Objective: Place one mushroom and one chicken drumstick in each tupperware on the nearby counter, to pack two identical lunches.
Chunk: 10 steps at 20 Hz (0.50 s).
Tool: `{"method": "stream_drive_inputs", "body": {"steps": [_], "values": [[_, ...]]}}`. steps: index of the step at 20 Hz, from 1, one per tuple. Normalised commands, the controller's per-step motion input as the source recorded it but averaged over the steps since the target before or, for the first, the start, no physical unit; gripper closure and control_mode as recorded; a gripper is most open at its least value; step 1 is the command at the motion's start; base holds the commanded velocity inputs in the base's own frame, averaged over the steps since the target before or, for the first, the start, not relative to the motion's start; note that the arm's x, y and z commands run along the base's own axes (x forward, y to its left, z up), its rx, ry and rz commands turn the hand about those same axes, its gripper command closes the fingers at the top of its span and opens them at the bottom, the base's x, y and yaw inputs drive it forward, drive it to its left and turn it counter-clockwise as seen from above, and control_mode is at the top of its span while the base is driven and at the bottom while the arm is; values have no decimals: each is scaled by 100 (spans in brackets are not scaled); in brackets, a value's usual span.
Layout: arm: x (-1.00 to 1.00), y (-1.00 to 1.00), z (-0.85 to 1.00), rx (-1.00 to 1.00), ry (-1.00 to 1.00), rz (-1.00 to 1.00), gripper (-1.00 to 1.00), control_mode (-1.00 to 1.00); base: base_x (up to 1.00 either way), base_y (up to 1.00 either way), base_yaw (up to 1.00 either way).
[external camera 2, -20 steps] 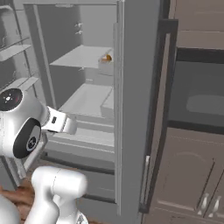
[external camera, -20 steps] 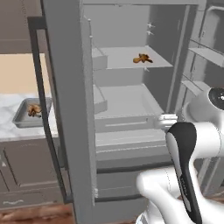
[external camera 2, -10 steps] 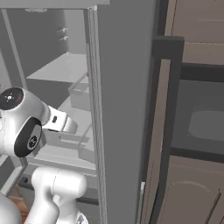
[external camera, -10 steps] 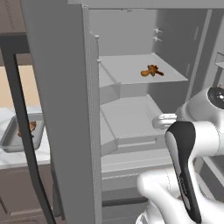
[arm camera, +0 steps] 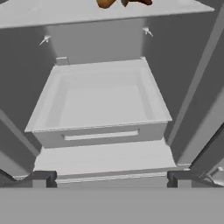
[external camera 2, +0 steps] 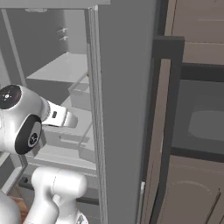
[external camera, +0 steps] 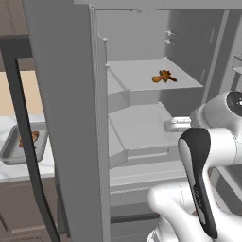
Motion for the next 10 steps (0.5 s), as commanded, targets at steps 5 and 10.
{"method": "stream_drive_inputs", "body": {"steps": [5,10], "values": [[0,7,52,1,-8,-11,-100,-100,0,0,0],[0,0,57,9,-1,-26,-100,-100,0,0,0]]}}
